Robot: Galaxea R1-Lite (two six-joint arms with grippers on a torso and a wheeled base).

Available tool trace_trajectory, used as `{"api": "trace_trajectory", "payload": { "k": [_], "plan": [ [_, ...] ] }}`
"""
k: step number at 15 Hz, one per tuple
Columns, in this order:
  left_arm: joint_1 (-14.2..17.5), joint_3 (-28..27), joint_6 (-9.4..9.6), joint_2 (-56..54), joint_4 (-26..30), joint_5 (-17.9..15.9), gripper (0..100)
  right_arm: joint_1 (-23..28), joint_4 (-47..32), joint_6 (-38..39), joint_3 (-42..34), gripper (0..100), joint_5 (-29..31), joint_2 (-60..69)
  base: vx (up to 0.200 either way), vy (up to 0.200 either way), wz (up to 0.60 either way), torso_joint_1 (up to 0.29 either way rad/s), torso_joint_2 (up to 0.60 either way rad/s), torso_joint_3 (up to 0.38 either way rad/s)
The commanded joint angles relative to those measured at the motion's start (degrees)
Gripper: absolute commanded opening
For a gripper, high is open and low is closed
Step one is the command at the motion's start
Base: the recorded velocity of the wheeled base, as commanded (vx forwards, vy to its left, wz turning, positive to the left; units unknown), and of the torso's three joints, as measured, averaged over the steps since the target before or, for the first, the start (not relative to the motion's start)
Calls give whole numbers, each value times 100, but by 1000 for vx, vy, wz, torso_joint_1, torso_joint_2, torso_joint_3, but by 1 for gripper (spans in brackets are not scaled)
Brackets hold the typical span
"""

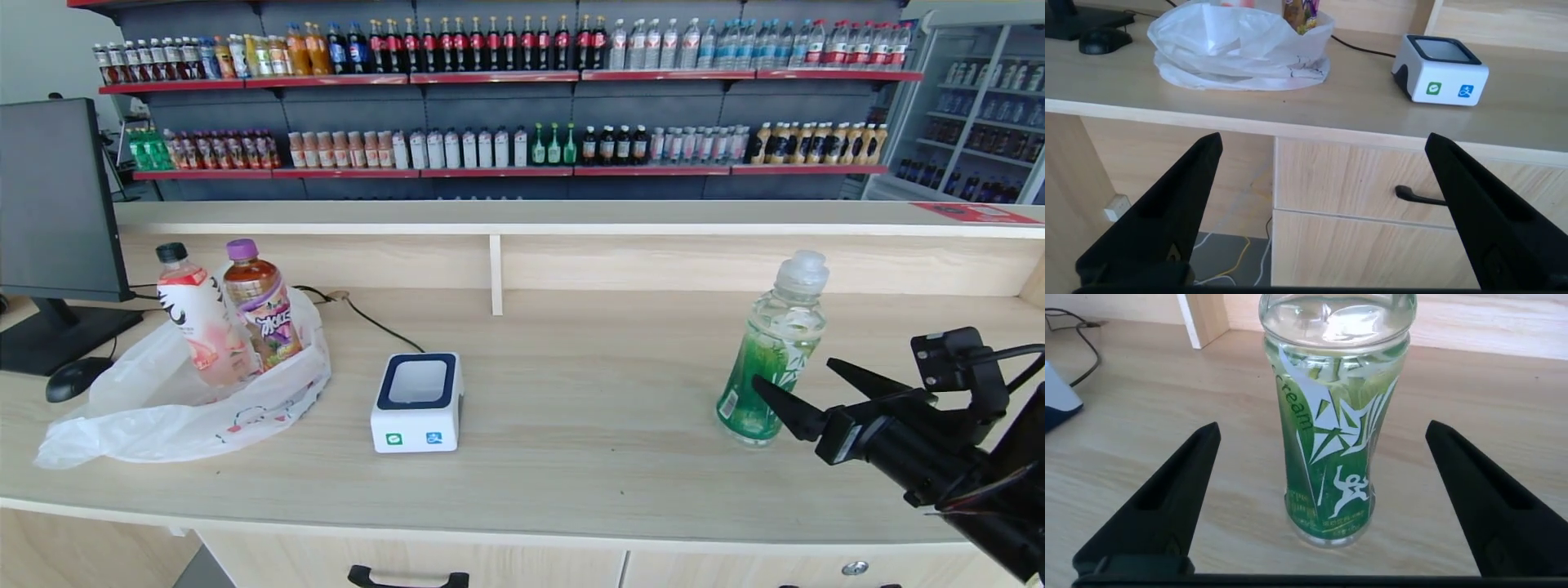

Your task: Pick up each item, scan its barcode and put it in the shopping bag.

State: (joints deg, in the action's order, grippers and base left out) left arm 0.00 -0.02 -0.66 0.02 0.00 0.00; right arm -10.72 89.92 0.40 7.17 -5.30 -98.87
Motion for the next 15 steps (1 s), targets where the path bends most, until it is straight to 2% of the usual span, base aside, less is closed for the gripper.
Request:
{"api": "trace_trajectory", "payload": {
  "k": [1, 15],
  "plan": [
    [0, 2, -4, -2, 0, 0, 100, -53, 8, 4, 109, 100, -6, -194, 0, 0, 0, 0, 0, 0],
    [0, 2, 4, -2, -9, 0, 100, -27, 8, -154, 1059, 100, -15, -1232, 0, 0, 0, 0, 0, 0]
  ]
}}
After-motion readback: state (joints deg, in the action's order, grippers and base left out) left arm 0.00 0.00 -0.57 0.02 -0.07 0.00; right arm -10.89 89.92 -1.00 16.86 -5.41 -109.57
